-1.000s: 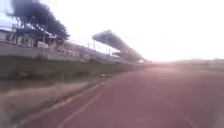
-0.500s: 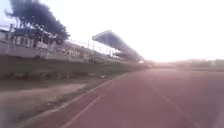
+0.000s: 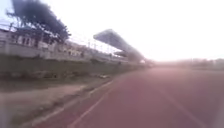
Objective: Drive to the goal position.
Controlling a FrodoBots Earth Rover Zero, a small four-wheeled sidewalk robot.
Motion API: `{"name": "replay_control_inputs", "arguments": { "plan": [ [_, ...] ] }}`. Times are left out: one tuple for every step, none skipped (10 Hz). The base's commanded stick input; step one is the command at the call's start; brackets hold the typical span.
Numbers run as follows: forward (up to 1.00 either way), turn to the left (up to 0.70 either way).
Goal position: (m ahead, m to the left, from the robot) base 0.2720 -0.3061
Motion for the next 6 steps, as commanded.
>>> {"name": "replay_control_inputs", "arguments": {
  "plan": [
    [0.70,-0.27],
    [0.70,-0.05],
    [0.70,0.00],
    [0.70,0.00],
    [0.70,0.00],
    [0.70,-0.17]
  ]
}}
